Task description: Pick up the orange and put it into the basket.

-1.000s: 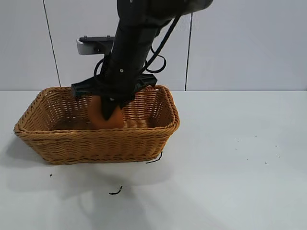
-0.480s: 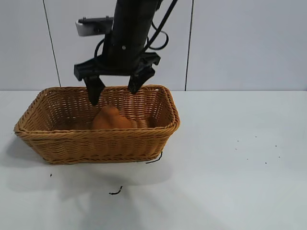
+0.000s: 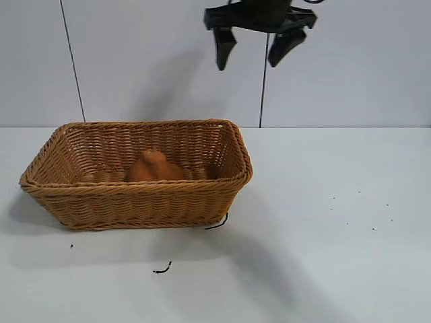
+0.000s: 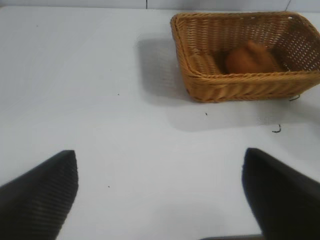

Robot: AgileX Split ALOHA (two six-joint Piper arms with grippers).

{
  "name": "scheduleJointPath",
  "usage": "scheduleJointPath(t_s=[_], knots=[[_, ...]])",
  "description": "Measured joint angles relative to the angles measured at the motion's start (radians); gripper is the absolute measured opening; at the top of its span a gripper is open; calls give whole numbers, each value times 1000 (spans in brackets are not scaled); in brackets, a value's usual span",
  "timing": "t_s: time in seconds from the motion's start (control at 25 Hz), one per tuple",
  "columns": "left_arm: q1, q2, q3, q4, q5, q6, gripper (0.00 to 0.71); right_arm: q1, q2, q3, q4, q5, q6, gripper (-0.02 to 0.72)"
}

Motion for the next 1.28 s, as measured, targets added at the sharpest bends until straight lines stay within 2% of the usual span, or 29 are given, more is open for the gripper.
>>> scheduleJointPath(t_s=[0.12,0.32,0.52,0.92,1.0,1.04,1.28], knots=[[0,0,0,0,0,0,639,-51,0,0,-1,29,0,655],[0,0,0,0,0,0,639,-72,0,22,1,29,-1,654],[0,0,0,0,0,0,639,-72,-51,178,7,27,-5,641],[0,0,0,0,0,0,639,-72,-425,735,25,26,-27,634],[0,0,0,0,-1,0,639,-72,-549,870,25,27,-29,634],[0,0,0,0,0,0,639,-72,-671,1013,26,28,-38,634],[0,0,0,0,0,0,639,-72,-1081,1365,31,32,-84,634]])
